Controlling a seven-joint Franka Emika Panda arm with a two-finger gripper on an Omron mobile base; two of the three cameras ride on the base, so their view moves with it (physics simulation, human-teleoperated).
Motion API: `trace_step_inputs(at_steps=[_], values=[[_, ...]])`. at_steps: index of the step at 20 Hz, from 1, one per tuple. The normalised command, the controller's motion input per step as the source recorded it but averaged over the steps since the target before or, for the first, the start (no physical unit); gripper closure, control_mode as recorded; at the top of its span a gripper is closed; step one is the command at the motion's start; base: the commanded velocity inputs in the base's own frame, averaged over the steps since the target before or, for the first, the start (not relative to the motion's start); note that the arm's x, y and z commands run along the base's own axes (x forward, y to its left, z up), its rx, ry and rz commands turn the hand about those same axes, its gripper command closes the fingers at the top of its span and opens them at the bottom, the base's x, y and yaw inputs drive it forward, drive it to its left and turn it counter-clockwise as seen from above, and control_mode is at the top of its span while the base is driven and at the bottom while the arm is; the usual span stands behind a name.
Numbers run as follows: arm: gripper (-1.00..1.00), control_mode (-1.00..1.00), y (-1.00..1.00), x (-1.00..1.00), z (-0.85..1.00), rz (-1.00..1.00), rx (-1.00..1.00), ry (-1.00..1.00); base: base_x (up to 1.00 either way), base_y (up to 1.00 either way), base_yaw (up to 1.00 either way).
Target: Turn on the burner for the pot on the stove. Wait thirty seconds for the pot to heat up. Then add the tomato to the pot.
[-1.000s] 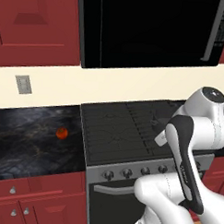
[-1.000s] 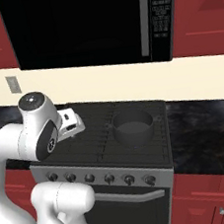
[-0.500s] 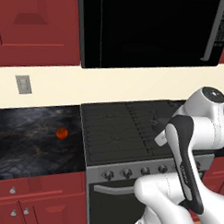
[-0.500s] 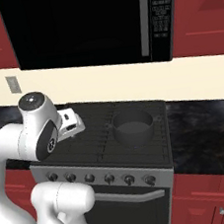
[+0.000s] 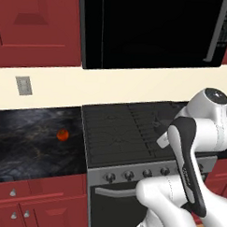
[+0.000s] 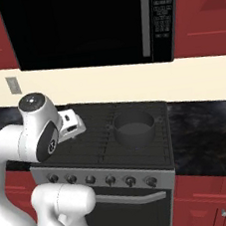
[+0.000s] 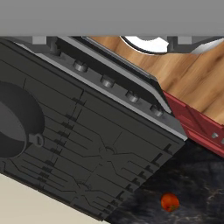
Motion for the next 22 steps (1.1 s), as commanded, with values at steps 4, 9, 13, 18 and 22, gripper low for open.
trace_step_inputs(at_steps=[4, 9, 13, 18, 22], values=[[-1.0, -1.0, 0.0, 0.0, 0.0, 0.0, 0.0, 0.0, 0.0, 0.0, 0.0], [-1.0, -1.0, 0.0, 0.0, 0.0, 0.0, 0.0, 0.0, 0.0, 0.0, 0.0], [-1.0, -1.0, 0.0, 0.0, 0.0, 0.0, 0.0, 0.0, 0.0, 0.0, 0.0], [-1.0, -1.0, 0.0, 0.0, 0.0, 0.0, 0.0, 0.0, 0.0, 0.0, 0.0], [-1.0, -1.0, 0.0, 0.0, 0.0, 0.0, 0.0, 0.0, 0.0, 0.0, 0.0]])
